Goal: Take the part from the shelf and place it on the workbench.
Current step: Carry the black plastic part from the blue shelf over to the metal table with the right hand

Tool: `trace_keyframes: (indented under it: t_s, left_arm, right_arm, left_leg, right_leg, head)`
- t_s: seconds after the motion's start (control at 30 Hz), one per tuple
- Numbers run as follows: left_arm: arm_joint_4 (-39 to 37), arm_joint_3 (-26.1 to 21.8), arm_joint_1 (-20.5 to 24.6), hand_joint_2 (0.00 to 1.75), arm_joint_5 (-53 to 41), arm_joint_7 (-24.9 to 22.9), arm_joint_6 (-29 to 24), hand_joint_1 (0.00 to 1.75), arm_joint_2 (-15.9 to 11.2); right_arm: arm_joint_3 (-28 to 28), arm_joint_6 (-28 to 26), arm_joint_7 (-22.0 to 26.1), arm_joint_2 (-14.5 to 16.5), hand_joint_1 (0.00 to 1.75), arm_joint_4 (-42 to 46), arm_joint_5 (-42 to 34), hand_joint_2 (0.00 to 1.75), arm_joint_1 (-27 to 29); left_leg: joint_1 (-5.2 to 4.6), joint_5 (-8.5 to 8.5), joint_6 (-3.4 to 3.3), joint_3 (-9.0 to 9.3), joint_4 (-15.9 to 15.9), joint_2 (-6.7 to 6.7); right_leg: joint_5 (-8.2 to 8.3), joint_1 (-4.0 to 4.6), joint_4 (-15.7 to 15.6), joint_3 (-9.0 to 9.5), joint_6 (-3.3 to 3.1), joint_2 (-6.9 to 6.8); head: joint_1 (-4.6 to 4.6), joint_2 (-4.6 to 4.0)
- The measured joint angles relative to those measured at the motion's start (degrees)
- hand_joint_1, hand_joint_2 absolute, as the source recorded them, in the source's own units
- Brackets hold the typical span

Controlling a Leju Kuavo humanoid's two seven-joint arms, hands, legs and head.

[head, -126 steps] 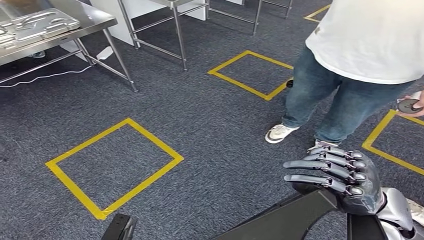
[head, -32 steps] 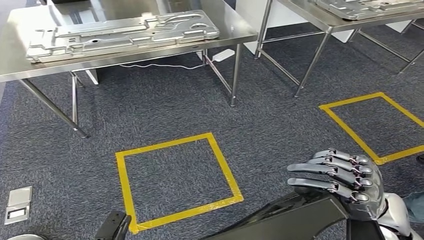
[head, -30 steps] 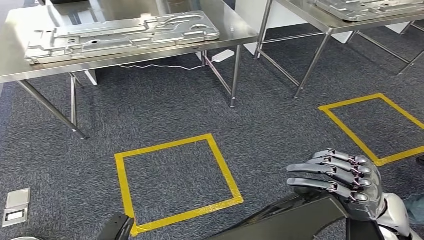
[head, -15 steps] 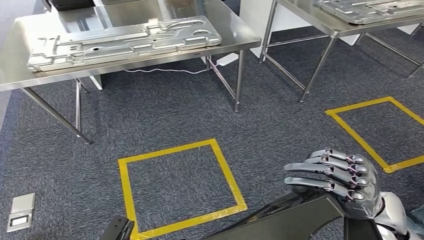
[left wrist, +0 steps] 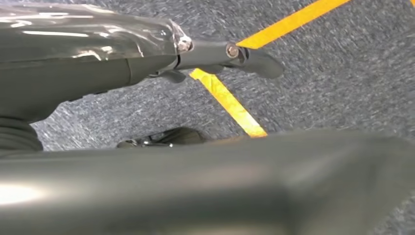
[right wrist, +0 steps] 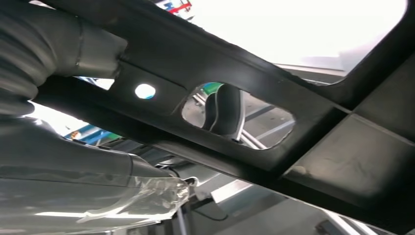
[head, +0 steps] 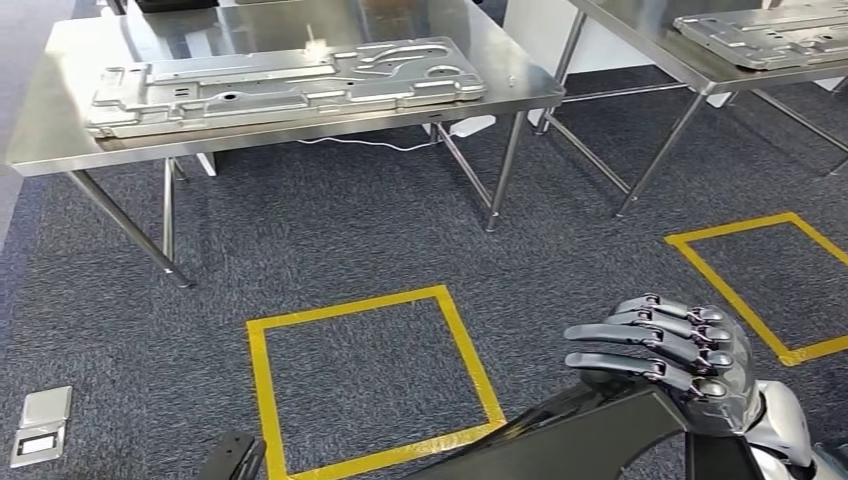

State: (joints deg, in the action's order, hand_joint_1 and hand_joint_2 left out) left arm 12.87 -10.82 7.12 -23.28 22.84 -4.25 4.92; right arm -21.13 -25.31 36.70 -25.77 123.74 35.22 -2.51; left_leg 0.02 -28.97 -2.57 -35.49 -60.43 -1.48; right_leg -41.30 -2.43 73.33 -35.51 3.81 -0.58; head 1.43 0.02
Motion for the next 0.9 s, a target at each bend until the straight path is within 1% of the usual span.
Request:
trace_keyframes:
  t_s: [0.03, 0.07, 0.1, 0.13, 0.17, 0.2, 0.23, 0.27, 0.3, 0.33, 0.37, 0.4, 0.43, 0.47, 0.5, 0.53, 0.57, 0.6, 0.63, 0.67, 0.7, 0.73, 0.8, 0.83, 0.9]
  left_arm:
    - [0.0, 0.0, -0.05, 0.0, -0.01, -0.01, 0.01, 0.0, 0.0]
    - [0.0, 0.0, -0.07, 0.0, -0.02, -0.01, 0.01, 0.0, 0.0]
    - [0.0, 0.0, -0.05, 0.0, -0.02, -0.01, 0.01, 0.0, 0.0]
    - [-0.01, 0.0, 0.0, 0.0, -0.02, -0.01, 0.02, 0.0, 0.03]
    - [-0.01, 0.0, 0.11, 0.0, -0.02, 0.0, 0.02, 0.0, 0.05]
    - [-0.02, 0.0, 0.2, 0.0, -0.03, -0.01, 0.02, 0.0, 0.08]
    - [-0.02, 0.0, 0.22, 0.0, -0.03, -0.02, 0.03, 0.0, 0.11]
    - [-0.02, 0.0, 0.2, 0.0, -0.04, -0.02, 0.04, 0.0, 0.11]
    - [-0.02, 0.0, 0.1, 0.0, -0.04, -0.03, 0.05, 0.0, 0.06]
    - [-0.02, 0.0, -0.01, 0.0, -0.05, 0.0, 0.05, 0.0, 0.03]
    - [-0.02, 0.0, -0.02, 0.0, -0.05, 0.01, 0.04, 0.0, -0.01]
    - [-0.02, 0.0, 0.07, 0.0, -0.05, 0.03, 0.04, 0.0, -0.04]
    - [-0.02, 0.0, 0.18, 0.0, -0.05, 0.04, 0.03, 0.0, -0.02]
    - [-0.02, 0.0, 0.29, 0.0, -0.04, 0.04, 0.03, 0.0, -0.03]
    - [-0.01, 0.0, 0.3, 0.0, -0.04, 0.04, 0.03, 0.0, -0.03]
    - [-0.01, 0.0, 0.23, 0.0, -0.04, 0.05, 0.03, 0.0, -0.04]
    - [-0.01, 0.0, 0.11, 0.0, -0.04, 0.06, 0.03, 0.0, -0.05]
    - [-0.01, 0.0, -0.01, 0.0, -0.04, 0.08, 0.03, 0.0, -0.07]
    - [-0.01, -0.01, -0.09, 0.0, -0.04, 0.1, 0.03, 0.0, -0.09]
    - [-0.01, -0.01, -0.12, 0.0, -0.04, 0.13, 0.03, 0.0, -0.12]
    - [-0.02, -0.01, -0.1, 0.0, -0.04, 0.15, 0.03, 0.0, -0.14]
    - [-0.02, -0.01, -0.11, 0.0, -0.04, 0.16, 0.04, 0.0, -0.14]
    - [-0.02, -0.02, -0.16, 0.0, -0.03, 0.18, 0.05, 0.0, -0.16]
    - [-0.02, -0.02, -0.2, 0.0, -0.03, 0.17, 0.04, 0.0, -0.18]
    - [-0.02, -0.04, -0.18, 0.0, -0.03, 0.18, 0.03, 0.0, -0.23]
  right_arm:
    - [0.0, -0.04, -0.01, 0.0, 1.75, -0.02, 0.0, 1.75, 0.07]
    - [0.01, -0.07, -0.02, 0.0, 1.75, -0.03, 0.01, 1.75, 0.11]
    - [0.01, -0.1, -0.02, 0.0, 1.75, -0.03, 0.01, 1.75, 0.13]
    - [0.01, -0.12, -0.03, -0.01, 1.75, -0.03, 0.01, 1.75, 0.14]
    - [0.02, -0.14, -0.03, -0.01, 1.75, -0.04, 0.01, 1.75, 0.18]
    - [0.02, -0.18, -0.04, -0.02, 1.75, -0.04, 0.03, 1.75, 0.2]
    - [0.03, -0.23, -0.05, -0.03, 1.75, -0.03, 0.05, 1.75, 0.19]
    - [0.03, -0.28, -0.06, -0.04, 1.75, -0.02, 0.08, 1.75, 0.16]
    - [0.04, -0.33, -0.07, -0.04, 1.75, -0.01, 0.11, 1.75, 0.07]
    - [0.04, -0.36, -0.07, -0.02, 1.75, -0.01, 0.14, 1.75, -0.01]
    - [0.04, -0.39, -0.07, 0.01, 1.75, 0.01, 0.16, 1.75, -0.03]
    - [0.04, -0.43, -0.07, 0.04, 1.75, 0.02, 0.19, 1.75, -0.01]
    - [0.04, -0.46, -0.06, 0.05, 1.75, 0.03, 0.2, 1.75, 0.03]
    - [0.03, -0.49, -0.06, 0.07, 1.75, 0.04, 0.21, 1.75, 0.1]
    - [0.02, -0.5, -0.05, 0.08, 1.75, 0.04, 0.2, 1.75, 0.16]
    - [0.01, -0.5, -0.03, 0.09, 1.75, 0.04, 0.16, 1.75, 0.17]
    - [-0.01, -0.5, -0.01, 0.11, 1.75, 0.04, 0.1, 1.75, 0.17]
    - [-0.02, -0.49, 0.01, 0.14, 1.75, 0.04, 0.02, 1.75, 0.13]
    - [-0.03, -0.49, 0.04, 0.17, 1.75, 0.04, -0.06, 1.75, 0.07]
    - [-0.04, -0.49, 0.06, 0.2, 1.75, 0.04, -0.12, 1.75, -0.01]
    - [-0.05, -0.5, 0.08, 0.24, 1.75, 0.04, -0.16, 1.75, -0.09]
    - [-0.07, -0.51, 0.1, 0.28, 1.75, 0.04, -0.18, 1.75, -0.17]
    - [-0.12, -0.57, 0.11, 0.36, 1.75, 0.05, -0.22, 1.75, -0.27]
    - [-0.14, -0.6, 0.11, 0.39, 1.75, 0.05, -0.22, 1.75, -0.3]
    - [-0.18, -0.63, 0.11, 0.44, 1.75, 0.06, -0.22, 1.75, -0.41]
  left_leg:
    - [-0.25, -0.13, -0.17, 0.21, 0.0, -0.41]
    - [-0.49, -0.27, -0.29, 0.5, -0.01, -0.94]
    - [-0.7, -0.42, -0.35, 0.84, -0.02, -1.56]
    - [-0.81, -0.57, -0.36, 1.12, -0.03, -2.16]
    - [-0.93, -0.7, -0.31, 1.22, -0.13, -2.81]
    - [-0.91, -0.74, -0.15, 1.13, -0.19, -3.39]
    - [-0.8, -0.71, 0.08, 0.92, -0.2, -3.93]
    - [-0.73, -0.63, 0.35, 0.69, -0.19, -4.5]
    - [-0.67, -0.57, 0.63, 0.58, -0.11, -5.05]
    - [-0.76, -0.78, 0.9, 0.48, -0.31, -4.93]
    - [-0.86, -1.42, 1.25, 0.06, -1.26, -4.12]
    - [-0.85, -2.55, 1.65, -0.87, -3.24, -2.84]
    - [-0.68, -4.02, 2.12, -2.4, -6.29, -1.24]
    - [-0.37, -5.51, 2.56, -4.33, -9.93, -0.13]
    - [-0.04, -6.48, 2.93, -6.07, -13.08, 0.46]
    - [0.26, -6.5, 3.23, -7.1, -14.74, 0.76]
    - [0.5, -5.48, 3.45, -7.06, -14.29, 0.93]
    - [0.7, -3.51, 3.57, -5.89, -11.63, 1.07]
    - [0.81, -1.39, 3.58, -4.04, -7.71, 1.24]
    - [0.72, 0.1, 3.46, -2.35, -4.26, 1.4]
    - [0.59, 0.86, 3.2, -1.09, -1.63, 1.55]
    - [0.49, 0.92, 3.01, -0.5, -0.34, 1.66]
    - [0.39, 0.59, 2.71, -0.36, 0.14, 1.71]
    - [0.39, 0.56, 2.67, -0.33, 0.18, 1.69]
    - [0.33, 0.36, 2.36, -0.24, 0.17, 1.67]
  right_leg:
    - [0.46, 0.27, 1.5, -1.45, -0.18, 0.09]
    - [2.17, 0.54, 0.71, -1.84, -0.42, 0.29]
    - [4.84, 0.8, -2.27, -1.16, -0.74, 0.82]
    - [7.24, 0.97, -5.86, 0.01, -1.23, 1.96]
    - [9.07, 1.06, -9.26, 1.17, -1.67, 3.19]
    - [9.93, 1.15, -11.53, 1.96, -2.02, 4.17]
    - [9.93, 1.23, -12.44, 2.28, -2.27, 4.72]
    - [9.9, 1.32, -12.86, 2.4, -2.35, 4.48]
    - [9.89, 1.22, -13.13, 2.54, -2.49, 3.9]
    - [9.94, 1.04, -13.41, 2.78, -2.67, 3.27]
    - [9.96, 0.81, -13.68, 3.07, -2.88, 2.53]
    - [9.93, 0.58, -13.91, 3.37, -3.07, 1.75]
    - [9.81, 0.55, -13.98, 3.62, -3.18, 0.99]
    - [9.64, 0.53, -13.98, 3.79, -3.21, 0.32]
    - [9.46, 0.51, -13.97, 3.96, -3.16, -0.23]
    - [9.26, 0.46, -13.96, 4.17, -3.05, -0.73]
    - [9.04, 0.38, -13.96, 4.43, -2.91, -1.08]
    - [8.79, 0.29, -13.95, 4.78, -2.73, -1.38]
    - [8.51, 0.2, -13.97, 5.16, -2.54, -1.65]
    - [8.28, 0.19, -13.99, 5.41, -2.29, -1.81]
    - [8.11, 0.21, -14.01, 5.53, -2.02, -1.89]
    - [7.93, 0.26, -13.97, 5.52, -1.85, -1.91]
    - [7.81, 0.33, -14.1, 5.57, -1.8, -1.85]
    - [7.77, 0.33, -14.28, 5.74, -1.87, -1.84]
    - [7.87, 0.32, -14.84, 6.13, -1.8, -1.85]
  head:
    - [0.01, 0.0]
    - [0.0, 0.0]
    - [0.01, 0.0]
    - [0.02, 0.0]
    - [0.06, -0.01]
    - [0.1, -0.01]
    - [0.14, -0.01]
    - [0.17, -0.01]
    - [0.16, -0.01]
    - [0.23, -0.01]
    - [0.32, -0.01]
    - [0.4, 0.0]
    - [0.47, -0.01]
    - [0.49, -0.01]
    - [0.49, -0.02]
    - [0.48, -0.02]
    - [0.48, -0.02]
    - [0.48, -0.01]
    - [0.48, -0.01]
    - [0.49, -0.01]
    - [0.49, -0.01]
    - [0.48, -0.01]
    - [0.45, -0.02]
    - [0.44, -0.02]
    - [0.44, 0.0]
